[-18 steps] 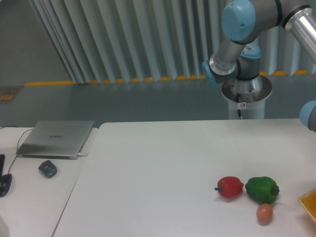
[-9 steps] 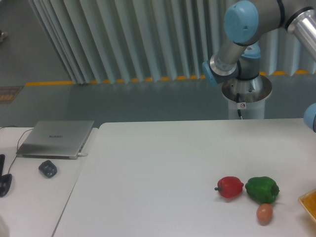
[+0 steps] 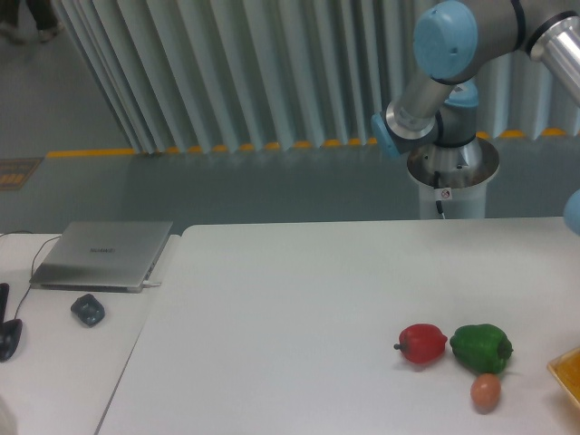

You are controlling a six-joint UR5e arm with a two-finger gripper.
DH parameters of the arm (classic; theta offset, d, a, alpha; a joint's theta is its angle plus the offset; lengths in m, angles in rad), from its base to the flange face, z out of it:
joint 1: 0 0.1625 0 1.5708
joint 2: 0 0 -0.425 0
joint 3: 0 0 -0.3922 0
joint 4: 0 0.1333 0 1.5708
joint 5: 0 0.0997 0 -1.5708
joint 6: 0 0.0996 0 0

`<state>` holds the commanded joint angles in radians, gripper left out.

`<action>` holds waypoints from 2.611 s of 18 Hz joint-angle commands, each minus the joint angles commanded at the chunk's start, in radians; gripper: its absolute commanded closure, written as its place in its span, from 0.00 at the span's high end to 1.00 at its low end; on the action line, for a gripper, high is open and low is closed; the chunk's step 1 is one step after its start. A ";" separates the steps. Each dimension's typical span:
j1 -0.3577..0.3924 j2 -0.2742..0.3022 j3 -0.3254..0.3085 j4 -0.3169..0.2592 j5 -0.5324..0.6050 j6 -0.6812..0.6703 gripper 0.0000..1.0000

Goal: Place the triangular bread on the table

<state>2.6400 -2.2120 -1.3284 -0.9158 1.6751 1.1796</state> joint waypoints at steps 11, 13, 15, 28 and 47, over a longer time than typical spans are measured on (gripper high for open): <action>0.006 -0.005 -0.011 0.018 0.000 0.002 1.00; 0.006 -0.005 -0.012 0.018 0.000 0.000 0.88; 0.008 -0.002 -0.018 0.017 0.000 0.003 0.74; 0.006 0.058 -0.035 -0.058 -0.035 -0.012 0.57; 0.003 0.242 -0.044 -0.416 -0.262 0.002 0.55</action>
<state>2.6431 -1.9697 -1.3729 -1.3313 1.4129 1.1812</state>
